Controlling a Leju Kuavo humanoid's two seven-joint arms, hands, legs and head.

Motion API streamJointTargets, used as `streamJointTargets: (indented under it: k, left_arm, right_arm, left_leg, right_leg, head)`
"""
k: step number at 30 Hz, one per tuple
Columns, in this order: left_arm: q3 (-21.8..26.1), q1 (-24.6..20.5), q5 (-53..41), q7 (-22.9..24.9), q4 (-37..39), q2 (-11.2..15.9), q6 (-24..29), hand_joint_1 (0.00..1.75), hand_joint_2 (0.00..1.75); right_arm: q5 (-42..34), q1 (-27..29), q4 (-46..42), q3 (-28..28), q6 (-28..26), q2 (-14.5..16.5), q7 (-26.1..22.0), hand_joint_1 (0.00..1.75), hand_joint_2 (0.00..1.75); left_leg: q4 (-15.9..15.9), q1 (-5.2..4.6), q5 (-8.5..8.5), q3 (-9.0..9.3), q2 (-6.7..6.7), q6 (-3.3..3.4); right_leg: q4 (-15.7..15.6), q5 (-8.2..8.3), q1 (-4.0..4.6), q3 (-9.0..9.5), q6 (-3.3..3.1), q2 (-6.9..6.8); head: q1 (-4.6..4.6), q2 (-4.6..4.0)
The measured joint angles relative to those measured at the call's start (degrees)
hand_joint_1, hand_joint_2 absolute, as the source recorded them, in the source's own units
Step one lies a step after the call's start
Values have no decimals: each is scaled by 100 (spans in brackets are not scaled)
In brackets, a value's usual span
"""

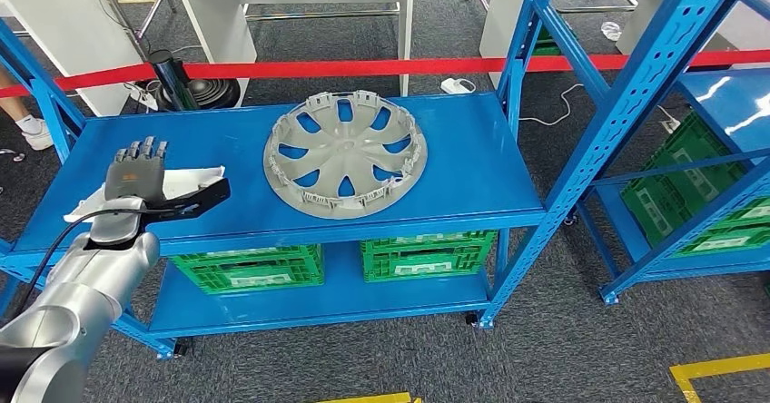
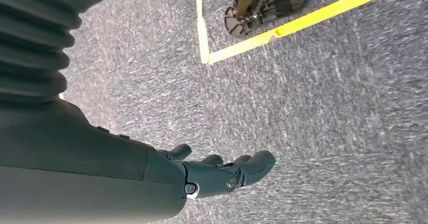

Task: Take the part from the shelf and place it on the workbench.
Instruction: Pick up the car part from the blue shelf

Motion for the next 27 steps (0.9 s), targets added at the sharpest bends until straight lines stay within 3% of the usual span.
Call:
streamJointTargets:
  k: [15, 23, 27]
  left_arm:
    - [-345, -7, 0, 73, 137, -107, -495, 0, 175]
    - [-383, -225, 9, 388, 123, -112, 222, 0, 175]
    - [-383, -432, 86, 366, 122, -129, 159, 0, 175]
  right_arm:
    - [33, 33, 0, 0, -43, 6, 24, 0, 175]
    - [61, 34, 1, 0, 10, 8, 37, 0, 175]
    - [73, 31, 9, 0, 31, 10, 89, 0, 175]
  left_leg:
    - [0, -2, 0, 0, 0, 0]
    - [0, -1, 0, 0, -1, 0]
    - [0, -1, 0, 0, -1, 0]
  right_leg:
    - [0, 0, 0, 0, 0, 0]
    - [0, -1, 1, -1, 0, 0]
    - [0, 0, 3, 0, 0, 0]
  head:
    - [1, 0]
    - [0, 0]
    - [0, 0]
